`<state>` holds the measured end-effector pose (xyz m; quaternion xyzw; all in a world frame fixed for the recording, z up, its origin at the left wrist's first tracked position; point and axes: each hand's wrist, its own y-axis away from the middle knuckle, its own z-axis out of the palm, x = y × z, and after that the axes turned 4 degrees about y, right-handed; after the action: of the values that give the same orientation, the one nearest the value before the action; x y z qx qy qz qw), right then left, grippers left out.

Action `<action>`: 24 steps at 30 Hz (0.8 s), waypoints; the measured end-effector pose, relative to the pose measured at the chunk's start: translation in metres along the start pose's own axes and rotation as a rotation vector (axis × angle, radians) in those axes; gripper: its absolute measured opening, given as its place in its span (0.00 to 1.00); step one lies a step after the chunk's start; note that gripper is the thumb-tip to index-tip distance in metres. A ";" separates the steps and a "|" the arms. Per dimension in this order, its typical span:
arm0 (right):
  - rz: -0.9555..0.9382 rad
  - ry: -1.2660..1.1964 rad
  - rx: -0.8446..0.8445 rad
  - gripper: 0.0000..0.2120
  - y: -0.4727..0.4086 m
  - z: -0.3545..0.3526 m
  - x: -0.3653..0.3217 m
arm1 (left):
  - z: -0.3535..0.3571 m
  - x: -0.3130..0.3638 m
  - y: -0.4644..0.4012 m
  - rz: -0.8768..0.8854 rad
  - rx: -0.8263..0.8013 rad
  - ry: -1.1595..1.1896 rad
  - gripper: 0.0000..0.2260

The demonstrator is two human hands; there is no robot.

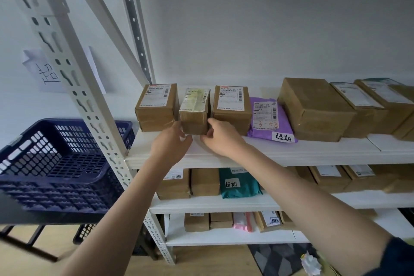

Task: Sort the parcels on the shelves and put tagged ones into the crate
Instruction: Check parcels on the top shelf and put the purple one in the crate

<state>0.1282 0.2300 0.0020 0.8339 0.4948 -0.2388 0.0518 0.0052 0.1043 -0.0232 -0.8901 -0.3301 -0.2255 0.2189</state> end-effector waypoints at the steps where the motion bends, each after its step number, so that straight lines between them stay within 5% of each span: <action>1: -0.004 -0.014 -0.010 0.10 0.006 -0.002 -0.001 | -0.002 0.000 0.007 0.009 -0.006 0.023 0.14; 7: -0.090 -0.037 -0.012 0.13 0.077 -0.009 0.002 | -0.026 -0.007 0.080 0.121 0.003 -0.042 0.12; 15: -0.125 0.224 -0.023 0.45 0.067 -0.016 0.002 | -0.034 -0.012 0.062 0.241 -0.100 -0.172 0.34; 24: -0.267 0.315 0.124 0.41 0.064 -0.011 -0.003 | -0.035 -0.002 0.065 0.385 0.119 -0.293 0.38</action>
<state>0.1856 0.1990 0.0031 0.7897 0.5870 -0.1405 -0.1095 0.0401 0.0401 -0.0120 -0.9453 -0.1953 -0.0281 0.2598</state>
